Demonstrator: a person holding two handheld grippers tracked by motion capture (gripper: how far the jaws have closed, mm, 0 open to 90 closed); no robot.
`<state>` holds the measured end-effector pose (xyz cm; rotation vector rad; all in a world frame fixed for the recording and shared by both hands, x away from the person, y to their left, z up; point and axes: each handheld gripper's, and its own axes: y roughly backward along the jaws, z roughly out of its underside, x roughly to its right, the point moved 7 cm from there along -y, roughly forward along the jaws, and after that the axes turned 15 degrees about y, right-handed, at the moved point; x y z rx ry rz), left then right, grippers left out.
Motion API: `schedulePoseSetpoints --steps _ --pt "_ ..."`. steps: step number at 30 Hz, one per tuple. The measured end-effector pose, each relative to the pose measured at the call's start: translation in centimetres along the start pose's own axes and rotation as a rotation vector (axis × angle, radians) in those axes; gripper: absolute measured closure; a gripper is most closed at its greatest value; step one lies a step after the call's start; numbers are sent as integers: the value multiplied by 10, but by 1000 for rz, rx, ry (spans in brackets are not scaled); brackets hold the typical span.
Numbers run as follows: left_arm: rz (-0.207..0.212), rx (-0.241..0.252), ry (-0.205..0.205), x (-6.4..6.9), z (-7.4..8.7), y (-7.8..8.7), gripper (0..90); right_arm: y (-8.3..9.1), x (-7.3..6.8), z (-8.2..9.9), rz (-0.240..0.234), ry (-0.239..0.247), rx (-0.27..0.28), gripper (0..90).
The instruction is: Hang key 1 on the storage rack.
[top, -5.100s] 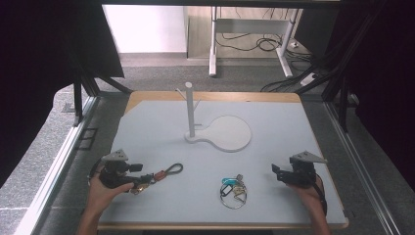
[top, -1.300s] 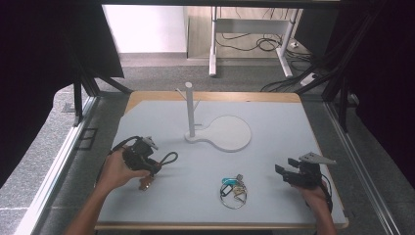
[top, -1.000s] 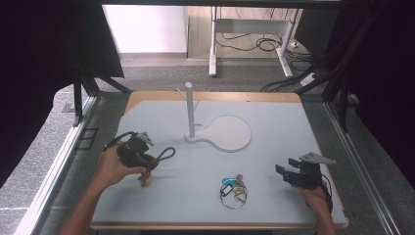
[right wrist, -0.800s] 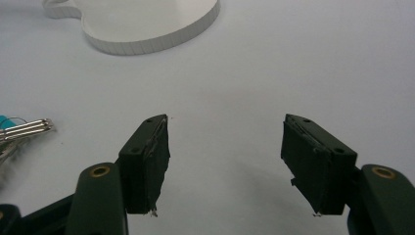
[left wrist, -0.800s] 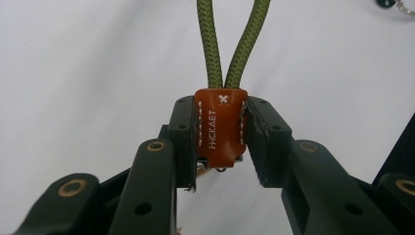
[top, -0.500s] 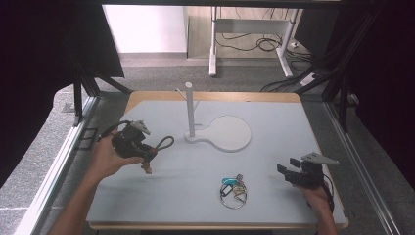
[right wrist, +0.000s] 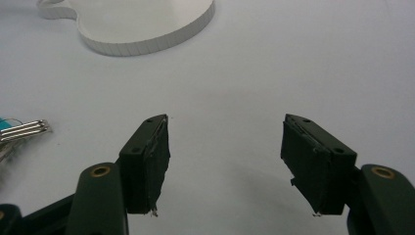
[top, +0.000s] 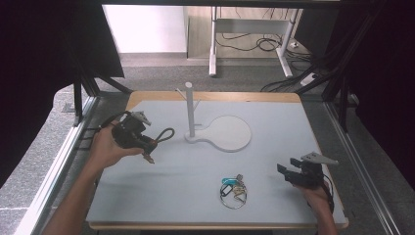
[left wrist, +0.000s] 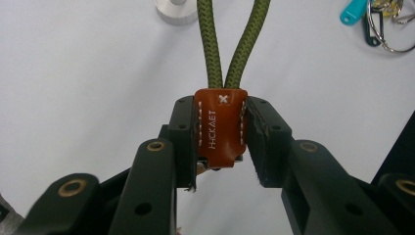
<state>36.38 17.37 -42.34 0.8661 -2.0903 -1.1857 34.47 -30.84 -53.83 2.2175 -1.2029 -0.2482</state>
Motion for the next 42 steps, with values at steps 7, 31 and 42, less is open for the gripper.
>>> schedulePoseSetpoints --steps 7,31,42 --pt "9 11 18 -6 -10 1 668 0 0 0 6 2 -5 353" --pt "11 34 27 -15 -41 8 667 -1 -3 -3 11 26 3 360" --pt "3 59 16 -13 -56 22 667 -4 -3 0 6 31 -14 357"
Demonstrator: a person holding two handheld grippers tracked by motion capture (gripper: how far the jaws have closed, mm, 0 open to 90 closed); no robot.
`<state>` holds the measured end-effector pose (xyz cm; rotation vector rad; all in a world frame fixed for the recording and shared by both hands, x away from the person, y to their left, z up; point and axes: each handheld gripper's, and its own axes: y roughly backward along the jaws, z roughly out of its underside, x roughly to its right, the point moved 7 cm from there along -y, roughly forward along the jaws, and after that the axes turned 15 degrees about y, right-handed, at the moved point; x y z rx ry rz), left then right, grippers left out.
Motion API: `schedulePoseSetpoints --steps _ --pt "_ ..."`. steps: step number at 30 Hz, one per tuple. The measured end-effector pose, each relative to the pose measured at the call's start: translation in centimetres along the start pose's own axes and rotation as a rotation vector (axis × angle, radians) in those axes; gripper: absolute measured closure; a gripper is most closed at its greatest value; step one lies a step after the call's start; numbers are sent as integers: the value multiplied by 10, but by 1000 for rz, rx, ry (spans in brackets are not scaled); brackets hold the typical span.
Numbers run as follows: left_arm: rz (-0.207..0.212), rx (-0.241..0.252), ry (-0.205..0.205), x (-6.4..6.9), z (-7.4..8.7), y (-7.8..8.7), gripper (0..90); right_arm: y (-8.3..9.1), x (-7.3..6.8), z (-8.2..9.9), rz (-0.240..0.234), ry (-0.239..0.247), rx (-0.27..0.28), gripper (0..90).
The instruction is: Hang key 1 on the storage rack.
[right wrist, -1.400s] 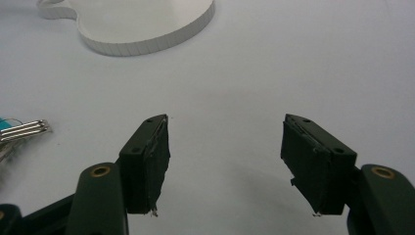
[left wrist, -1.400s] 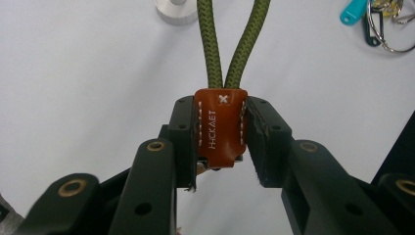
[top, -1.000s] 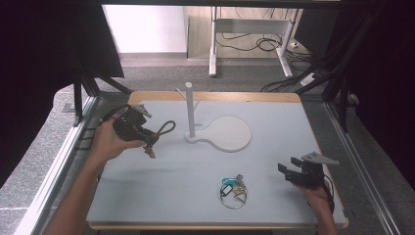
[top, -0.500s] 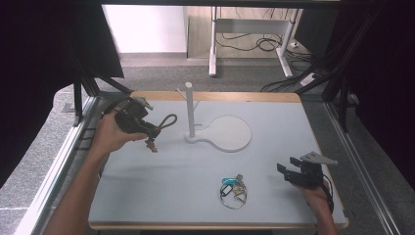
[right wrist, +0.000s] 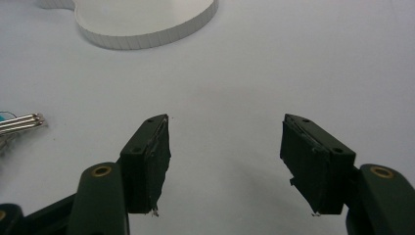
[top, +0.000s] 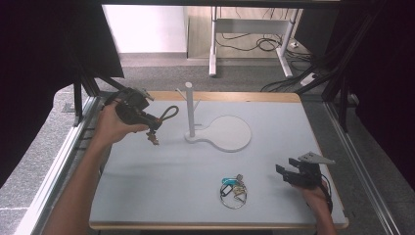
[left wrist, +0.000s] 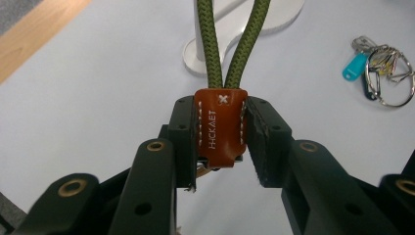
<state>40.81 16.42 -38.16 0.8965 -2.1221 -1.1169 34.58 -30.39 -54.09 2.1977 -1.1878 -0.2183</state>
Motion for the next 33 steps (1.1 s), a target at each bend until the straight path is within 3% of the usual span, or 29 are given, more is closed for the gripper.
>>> schedulePoseSetpoints --steps 33 --pt "24 14 77 -24 -28 -3 668 -2 0 2 -8 1 -5 354"
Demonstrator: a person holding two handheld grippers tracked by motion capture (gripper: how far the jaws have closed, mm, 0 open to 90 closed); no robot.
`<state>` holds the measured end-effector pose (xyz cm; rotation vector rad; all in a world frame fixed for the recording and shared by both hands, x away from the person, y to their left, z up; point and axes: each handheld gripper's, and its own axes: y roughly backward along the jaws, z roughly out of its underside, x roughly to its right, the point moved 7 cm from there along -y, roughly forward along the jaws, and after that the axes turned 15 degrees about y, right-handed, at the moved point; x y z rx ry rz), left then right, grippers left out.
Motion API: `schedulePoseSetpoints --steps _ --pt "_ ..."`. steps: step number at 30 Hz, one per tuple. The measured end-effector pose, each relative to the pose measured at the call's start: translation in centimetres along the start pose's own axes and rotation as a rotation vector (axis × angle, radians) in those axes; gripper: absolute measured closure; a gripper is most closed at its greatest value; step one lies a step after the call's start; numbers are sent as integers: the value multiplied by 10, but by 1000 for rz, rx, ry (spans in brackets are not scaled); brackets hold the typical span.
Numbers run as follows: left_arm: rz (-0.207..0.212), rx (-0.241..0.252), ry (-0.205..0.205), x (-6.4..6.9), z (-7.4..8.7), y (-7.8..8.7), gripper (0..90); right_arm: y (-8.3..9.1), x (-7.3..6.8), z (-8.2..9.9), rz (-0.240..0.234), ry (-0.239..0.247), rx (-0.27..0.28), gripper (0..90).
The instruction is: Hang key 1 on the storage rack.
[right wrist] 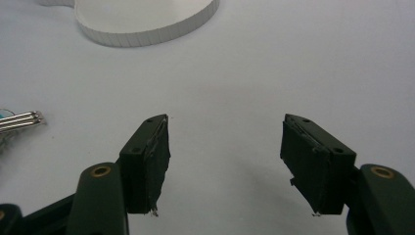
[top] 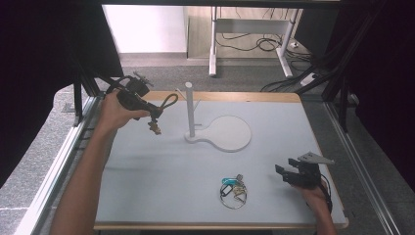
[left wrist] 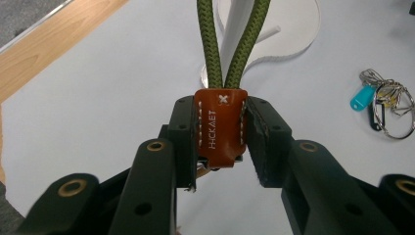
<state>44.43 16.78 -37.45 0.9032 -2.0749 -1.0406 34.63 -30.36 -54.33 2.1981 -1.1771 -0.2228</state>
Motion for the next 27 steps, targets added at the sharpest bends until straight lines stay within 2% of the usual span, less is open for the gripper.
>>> schedulePoseSetpoints --steps 11,17,20,27 --pt "26 16 21 -5 -10 -4 668 -1 0 1 -5 -6 -4 354" --pt "25 14 24 -8 -15 -6 668 -1 0 1 -4 -7 -4 355" --pt "19 8 26 -13 -18 -10 668 -2 -1 1 -5 -4 -8 355" --pt "41 13 42 -19 -24 -14 668 -4 -2 1 -7 5 -12 354"
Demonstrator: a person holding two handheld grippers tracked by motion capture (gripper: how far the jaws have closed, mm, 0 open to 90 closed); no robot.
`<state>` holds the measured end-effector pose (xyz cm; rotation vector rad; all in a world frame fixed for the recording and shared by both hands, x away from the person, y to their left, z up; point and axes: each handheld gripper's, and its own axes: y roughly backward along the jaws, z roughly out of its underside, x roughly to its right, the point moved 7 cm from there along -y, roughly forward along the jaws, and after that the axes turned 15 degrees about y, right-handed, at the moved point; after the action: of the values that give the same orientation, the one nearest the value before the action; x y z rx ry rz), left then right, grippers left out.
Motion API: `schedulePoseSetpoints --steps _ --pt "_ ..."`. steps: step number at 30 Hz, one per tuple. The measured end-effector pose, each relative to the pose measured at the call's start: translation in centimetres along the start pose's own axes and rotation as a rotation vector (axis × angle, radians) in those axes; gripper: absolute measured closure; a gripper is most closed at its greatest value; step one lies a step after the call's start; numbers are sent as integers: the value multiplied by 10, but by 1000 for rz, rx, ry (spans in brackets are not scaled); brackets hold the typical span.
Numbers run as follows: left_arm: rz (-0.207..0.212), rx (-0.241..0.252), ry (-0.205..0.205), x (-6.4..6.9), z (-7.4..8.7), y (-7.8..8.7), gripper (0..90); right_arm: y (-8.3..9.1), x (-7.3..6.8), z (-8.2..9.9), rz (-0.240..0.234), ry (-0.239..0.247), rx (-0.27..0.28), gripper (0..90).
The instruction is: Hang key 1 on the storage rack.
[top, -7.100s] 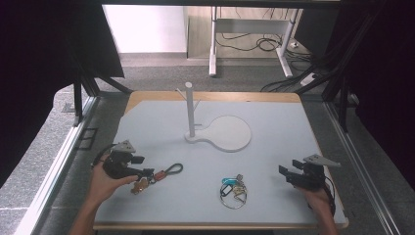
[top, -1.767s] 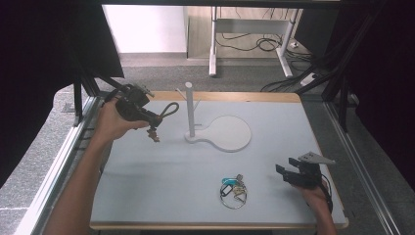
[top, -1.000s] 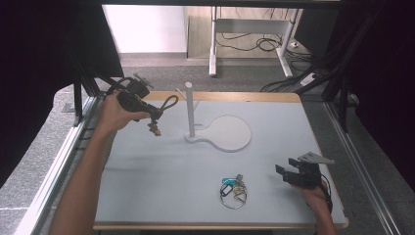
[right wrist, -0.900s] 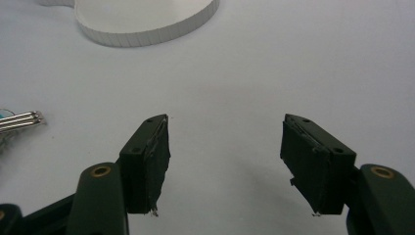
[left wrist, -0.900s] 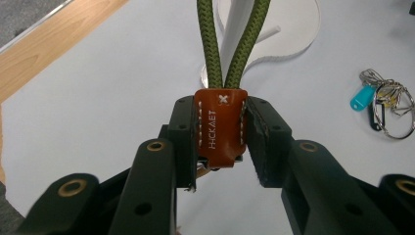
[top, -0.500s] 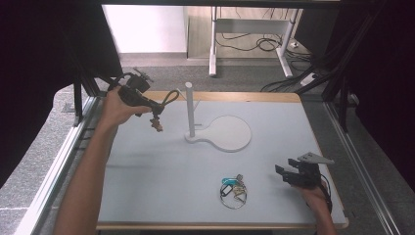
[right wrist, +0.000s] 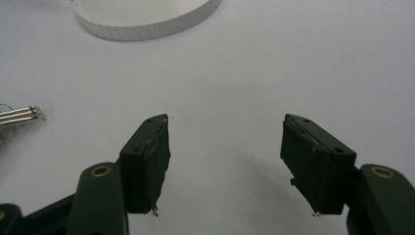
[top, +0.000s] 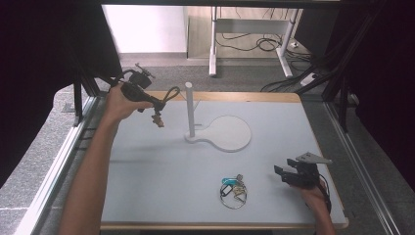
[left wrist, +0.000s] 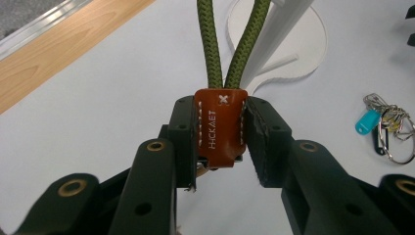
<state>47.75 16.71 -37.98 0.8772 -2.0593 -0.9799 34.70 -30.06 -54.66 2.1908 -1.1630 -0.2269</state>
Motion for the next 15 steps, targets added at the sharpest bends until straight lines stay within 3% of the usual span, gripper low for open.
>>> schedulePoseSetpoints --steps 15 --pt "31 -19 -7 4 -9 -13 669 -1 0 1 2 1 -8 353"
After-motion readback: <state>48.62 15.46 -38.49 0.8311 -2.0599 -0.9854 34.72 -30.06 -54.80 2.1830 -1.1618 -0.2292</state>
